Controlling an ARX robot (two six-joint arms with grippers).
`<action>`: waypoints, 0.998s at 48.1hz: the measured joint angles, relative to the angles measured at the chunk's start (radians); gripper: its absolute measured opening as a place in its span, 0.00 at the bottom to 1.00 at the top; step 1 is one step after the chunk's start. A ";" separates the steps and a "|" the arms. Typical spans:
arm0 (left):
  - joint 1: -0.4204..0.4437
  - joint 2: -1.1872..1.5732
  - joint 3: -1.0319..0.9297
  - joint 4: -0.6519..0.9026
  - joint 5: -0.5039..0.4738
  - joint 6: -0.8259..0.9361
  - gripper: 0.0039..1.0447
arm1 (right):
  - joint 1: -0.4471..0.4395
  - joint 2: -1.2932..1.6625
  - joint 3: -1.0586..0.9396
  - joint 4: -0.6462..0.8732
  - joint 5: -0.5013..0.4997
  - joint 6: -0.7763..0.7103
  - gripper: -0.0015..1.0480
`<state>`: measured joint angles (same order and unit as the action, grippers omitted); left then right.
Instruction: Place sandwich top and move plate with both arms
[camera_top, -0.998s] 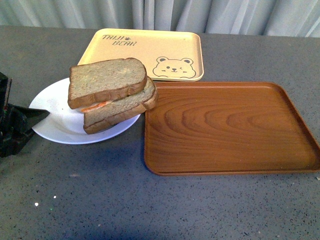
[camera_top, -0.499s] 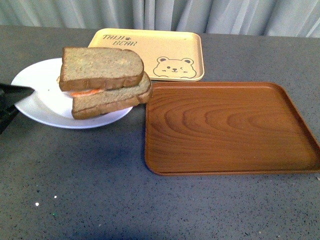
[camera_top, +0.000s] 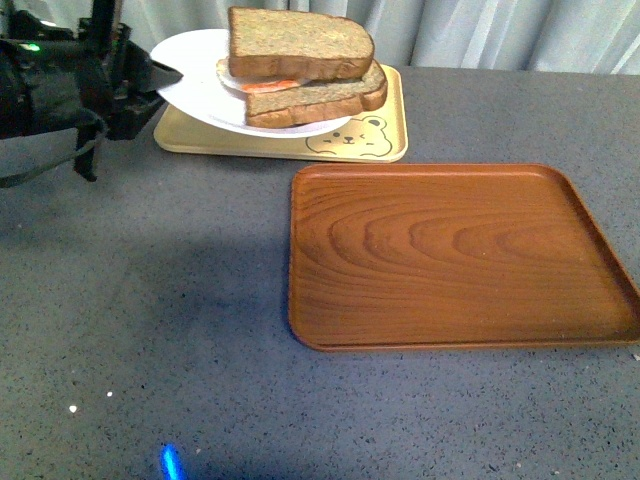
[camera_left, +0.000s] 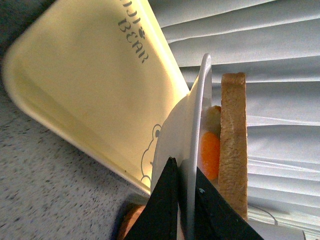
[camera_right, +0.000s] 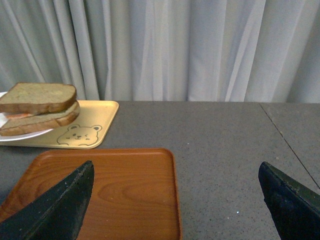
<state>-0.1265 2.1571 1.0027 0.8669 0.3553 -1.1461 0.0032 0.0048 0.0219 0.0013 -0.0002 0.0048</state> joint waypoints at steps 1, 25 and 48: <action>-0.009 0.023 0.034 -0.015 -0.003 -0.002 0.02 | 0.000 0.000 0.000 0.000 0.000 0.000 0.91; -0.051 0.334 0.473 -0.224 -0.010 -0.011 0.05 | 0.000 0.000 0.000 0.000 0.000 0.000 0.91; 0.041 0.181 0.113 0.057 0.068 -0.003 0.82 | 0.000 0.000 0.000 0.000 0.000 0.000 0.91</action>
<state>-0.0853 2.3379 1.1156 0.9237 0.4229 -1.1496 0.0032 0.0048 0.0219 0.0013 -0.0006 0.0048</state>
